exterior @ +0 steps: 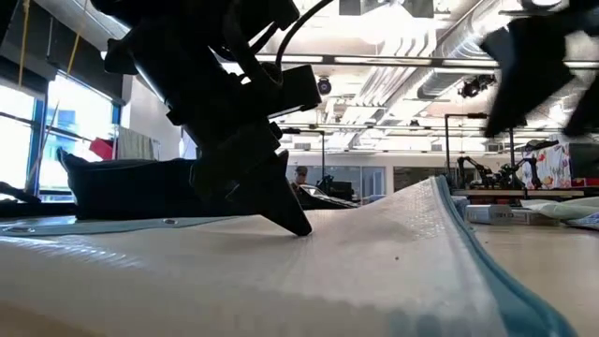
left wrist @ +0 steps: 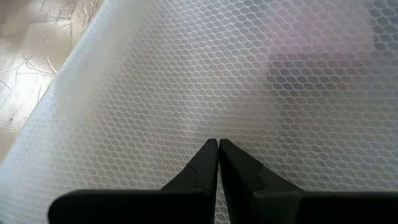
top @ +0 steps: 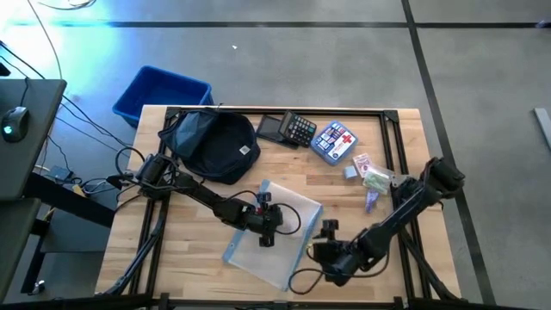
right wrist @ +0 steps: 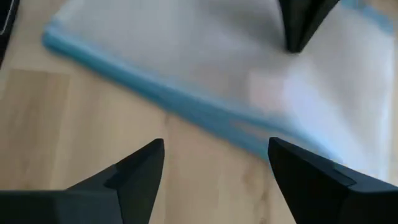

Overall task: Unpack backpack
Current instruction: Remove the pink charger adapter from the transparent zip bag

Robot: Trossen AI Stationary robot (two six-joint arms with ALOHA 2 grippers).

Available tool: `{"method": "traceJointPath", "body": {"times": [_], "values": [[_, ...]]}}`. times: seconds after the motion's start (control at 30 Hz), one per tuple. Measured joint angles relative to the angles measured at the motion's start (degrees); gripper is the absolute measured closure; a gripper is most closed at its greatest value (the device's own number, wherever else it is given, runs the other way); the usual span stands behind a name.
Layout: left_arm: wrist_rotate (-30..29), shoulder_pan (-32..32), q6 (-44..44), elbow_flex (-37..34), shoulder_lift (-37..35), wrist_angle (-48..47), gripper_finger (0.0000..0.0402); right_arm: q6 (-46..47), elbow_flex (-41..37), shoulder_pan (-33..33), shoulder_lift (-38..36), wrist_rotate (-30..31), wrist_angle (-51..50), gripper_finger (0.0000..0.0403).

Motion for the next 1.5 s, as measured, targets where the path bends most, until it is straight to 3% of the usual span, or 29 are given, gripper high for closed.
{"method": "traceJointPath", "body": {"times": [0.2,0.37,0.53,1.0,1.13,1.3,1.5], "values": [[0.0,0.0,0.5,-0.1,0.0,0.4,0.0401,7.6,-14.8,-3.2,-0.2,3.8,14.1,0.016],[0.0,0.0,1.7,-0.2,0.1,2.3,0.0401,-1.2,-21.7,-6.1,-0.2,3.1,36.2,0.017],[0.2,0.1,3.5,-0.2,0.2,3.7,0.0401,-6.6,-24.5,-9.0,-0.3,3.1,46.7,0.0166],[1.0,0.3,5.1,-0.3,0.3,7.0,0.0401,-9.4,-24.5,-13.8,3.2,-9.9,52.1,0.0088],[0.4,0.3,4.8,-0.1,0.3,5.3,0.0401,-9.9,-24.5,-13.8,3.3,-9.9,52.3,0.0104],[-3.0,0.2,2.7,0.0,0.1,1.1,0.0402,-10.9,-24.4,-13.0,3.3,-6.9,51.5,0.016],[-4.5,0.2,1.4,0.1,0.0,-3.3,0.0402,-10.2,-24.3,-13.0,2.8,-9.7,49.9,0.0161]]}}
